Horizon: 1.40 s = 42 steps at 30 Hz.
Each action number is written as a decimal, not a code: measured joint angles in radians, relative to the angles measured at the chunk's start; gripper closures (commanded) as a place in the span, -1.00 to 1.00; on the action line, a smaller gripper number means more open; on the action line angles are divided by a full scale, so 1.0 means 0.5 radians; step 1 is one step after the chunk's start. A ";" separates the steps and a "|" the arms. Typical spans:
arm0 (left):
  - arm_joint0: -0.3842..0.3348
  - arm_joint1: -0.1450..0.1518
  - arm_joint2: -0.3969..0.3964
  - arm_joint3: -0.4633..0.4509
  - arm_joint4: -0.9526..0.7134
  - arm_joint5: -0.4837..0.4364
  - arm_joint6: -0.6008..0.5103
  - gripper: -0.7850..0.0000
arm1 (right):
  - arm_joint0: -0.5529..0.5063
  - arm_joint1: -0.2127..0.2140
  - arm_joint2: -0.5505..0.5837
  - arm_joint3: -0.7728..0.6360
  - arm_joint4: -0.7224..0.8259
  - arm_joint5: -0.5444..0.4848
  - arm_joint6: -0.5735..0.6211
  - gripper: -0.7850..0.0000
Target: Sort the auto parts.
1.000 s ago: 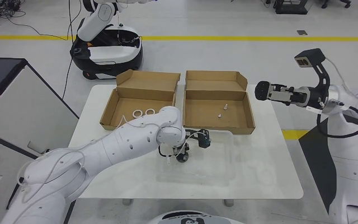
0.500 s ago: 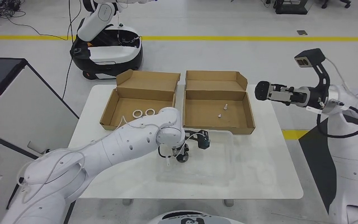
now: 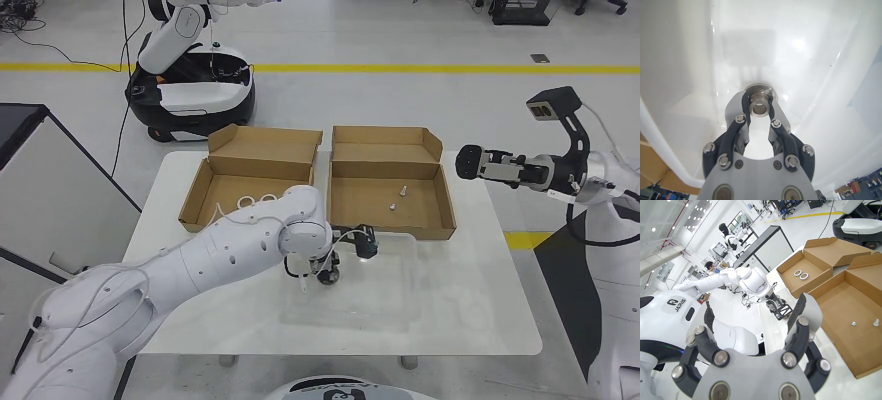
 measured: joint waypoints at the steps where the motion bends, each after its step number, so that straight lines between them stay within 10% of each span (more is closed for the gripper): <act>1: -0.004 0.010 -0.019 -0.052 -0.011 0.018 -0.032 1.00 | 0.000 0.000 0.000 0.000 0.000 0.000 0.000 -1.00; 19: -0.135 0.295 -0.251 -0.725 -0.229 0.191 -0.224 1.00 | 0.000 0.000 0.000 0.000 0.000 0.000 0.000 -1.00; 34: -0.101 0.319 -0.267 -0.716 -0.180 0.194 -0.179 1.00 | 0.000 0.000 0.000 0.000 0.000 0.000 0.000 -1.00; 42: 0.063 0.437 -0.635 -0.642 -0.449 0.023 0.190 1.00 | 0.000 0.000 0.000 0.000 0.000 0.000 0.000 -1.00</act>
